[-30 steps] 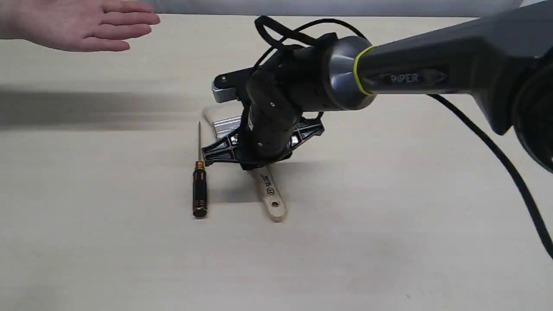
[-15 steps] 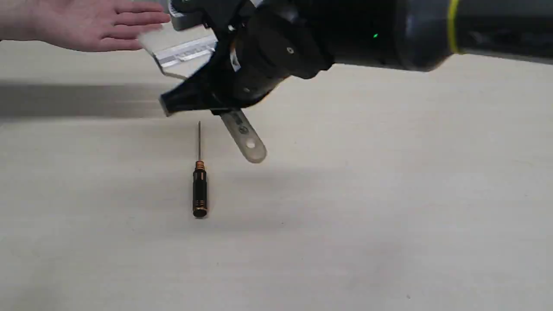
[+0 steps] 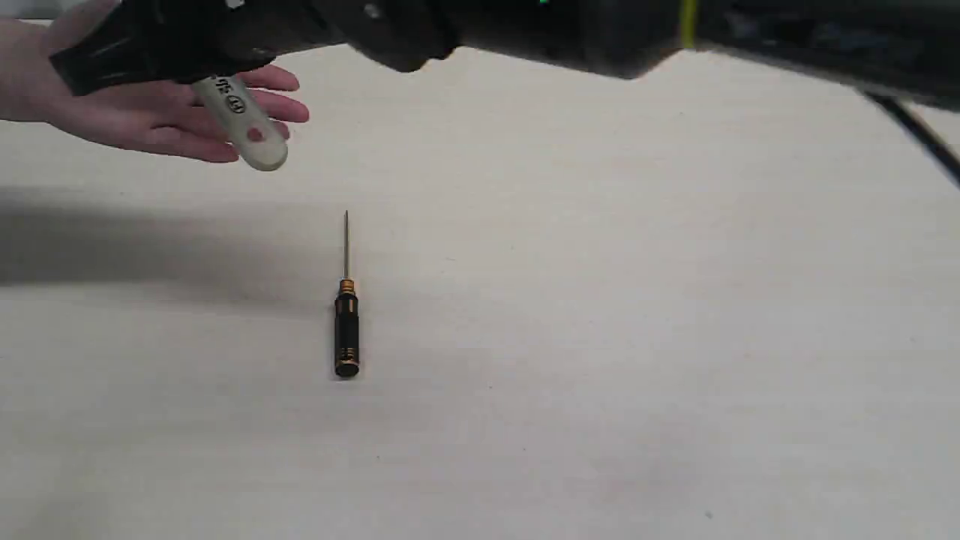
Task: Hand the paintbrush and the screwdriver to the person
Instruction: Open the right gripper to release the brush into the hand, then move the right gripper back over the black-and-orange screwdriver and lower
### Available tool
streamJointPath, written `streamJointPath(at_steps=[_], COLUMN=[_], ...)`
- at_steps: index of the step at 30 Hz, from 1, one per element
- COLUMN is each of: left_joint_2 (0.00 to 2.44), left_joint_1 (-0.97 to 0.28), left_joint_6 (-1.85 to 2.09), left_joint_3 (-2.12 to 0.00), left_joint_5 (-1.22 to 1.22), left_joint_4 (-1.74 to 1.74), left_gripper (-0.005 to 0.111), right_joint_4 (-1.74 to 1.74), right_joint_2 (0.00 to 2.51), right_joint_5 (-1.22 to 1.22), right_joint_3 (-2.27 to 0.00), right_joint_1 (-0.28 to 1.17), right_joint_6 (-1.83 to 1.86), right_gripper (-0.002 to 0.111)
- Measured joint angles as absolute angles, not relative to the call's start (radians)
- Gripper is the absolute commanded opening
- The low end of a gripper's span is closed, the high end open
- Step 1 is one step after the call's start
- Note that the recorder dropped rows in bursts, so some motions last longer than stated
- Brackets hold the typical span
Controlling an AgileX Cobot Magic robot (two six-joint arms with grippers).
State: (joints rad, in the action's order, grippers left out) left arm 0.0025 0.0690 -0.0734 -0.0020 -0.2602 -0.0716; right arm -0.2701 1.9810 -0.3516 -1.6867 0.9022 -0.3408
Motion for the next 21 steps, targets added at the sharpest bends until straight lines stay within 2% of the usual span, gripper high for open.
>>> streamJointPath(at_steps=[4,6,13,21], left_joint_2=[0.002,0.002,0.002,0.002], left_joint_1=[0.069,0.069,0.069,0.069], left_joint_6=[-0.073,-0.073,-0.073,-0.073], left_joint_3=[-0.002,-0.002,-0.002,-0.002], left_joint_5=[-0.260,-0.260,-0.260,-0.260], left_joint_4=[-0.072,-0.072,-0.072,-0.072], left_gripper=[0.000,0.000,0.000,0.000], right_joint_4=[-0.270,-0.265,-0.286,-0.375], right_joint_2=[2.082,2.114,2.112,1.990], right_joint_5=[-0.356,-0.363,-0.459,-0.722], right_joint_3=[-1.763,-1.779,-1.780,-1.780], right_joint_1=[0.902,0.902,0.902,0.902], right_joint_6=[-0.337,-0.335,-0.333,-0.333], right_gripper=[0.052,0.057,0.055,0.055])
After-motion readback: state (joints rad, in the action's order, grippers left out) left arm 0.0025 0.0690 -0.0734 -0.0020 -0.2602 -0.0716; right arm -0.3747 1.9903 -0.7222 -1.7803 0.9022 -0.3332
